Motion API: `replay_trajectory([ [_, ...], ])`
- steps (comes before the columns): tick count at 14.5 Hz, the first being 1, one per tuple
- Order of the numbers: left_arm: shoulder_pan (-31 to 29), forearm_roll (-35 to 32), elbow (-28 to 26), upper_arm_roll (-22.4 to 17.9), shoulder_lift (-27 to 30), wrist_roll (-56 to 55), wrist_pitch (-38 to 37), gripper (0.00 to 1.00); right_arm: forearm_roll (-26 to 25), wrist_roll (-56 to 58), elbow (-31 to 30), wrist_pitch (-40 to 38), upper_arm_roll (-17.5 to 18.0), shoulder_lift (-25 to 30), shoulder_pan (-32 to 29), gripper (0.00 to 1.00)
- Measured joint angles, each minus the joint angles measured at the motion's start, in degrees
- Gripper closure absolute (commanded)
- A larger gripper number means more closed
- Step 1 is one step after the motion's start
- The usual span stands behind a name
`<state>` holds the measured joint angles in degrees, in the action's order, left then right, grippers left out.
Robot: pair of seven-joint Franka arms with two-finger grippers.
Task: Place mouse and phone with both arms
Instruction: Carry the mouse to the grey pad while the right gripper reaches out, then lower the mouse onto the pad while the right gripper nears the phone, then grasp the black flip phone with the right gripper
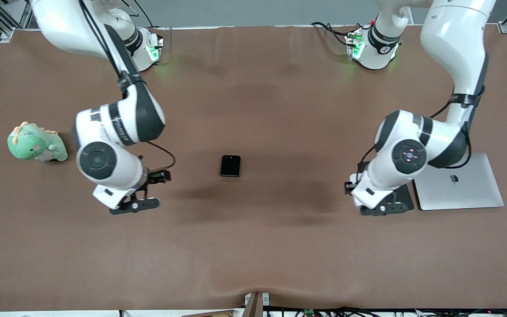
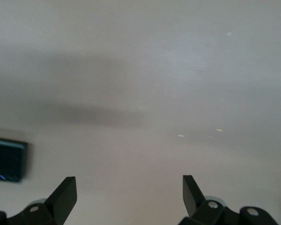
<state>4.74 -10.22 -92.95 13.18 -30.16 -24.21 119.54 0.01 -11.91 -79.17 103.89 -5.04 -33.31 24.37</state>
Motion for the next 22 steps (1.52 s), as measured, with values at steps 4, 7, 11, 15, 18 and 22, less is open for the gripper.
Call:
replay_trajectory([
  [4, -5.19, 0.0, -3.03, 0.11, 0.21, 1.03, 0.85, 0.92, 0.49, -9.46, -0.14, 5.1, 0.06, -4.1, 4.64, 0.0],
  [7, -8.49, 0.0, -6.3, 0.12, 0.2, 1.19, 4.97, 0.91, 1.67, -14.57, -1.73, 10.79, 0.08, -6.22, 6.82, 0.0],
  [11, -9.97, 0.0, -13.02, 0.1, -0.18, 1.43, 14.55, 0.91, 7.14, -17.83, -4.76, 16.61, 0.13, -7.67, 8.24, 0.0],
  [15, -10.93, 0.0, -15.03, 0.08, -1.93, 1.58, 18.4, 0.91, 7.64, -22.93, -5.17, 19.28, 0.25, -9.83, 10.67, 0.0],
  [18, -11.07, -0.01, -15.06, 0.04, -2.88, 1.6, 19.14, 0.91, 7.66, -25.83, -5.23, 19.75, 0.26, -10.88, 12.2, 0.0],
  [22, -11.12, -0.01, -15.07, -0.12, -3.46, 1.6, 19.32, 0.91, 7.67, -28.12, -5.26, 20.21, 0.26, -11.34, 13.4, 0.0],
])
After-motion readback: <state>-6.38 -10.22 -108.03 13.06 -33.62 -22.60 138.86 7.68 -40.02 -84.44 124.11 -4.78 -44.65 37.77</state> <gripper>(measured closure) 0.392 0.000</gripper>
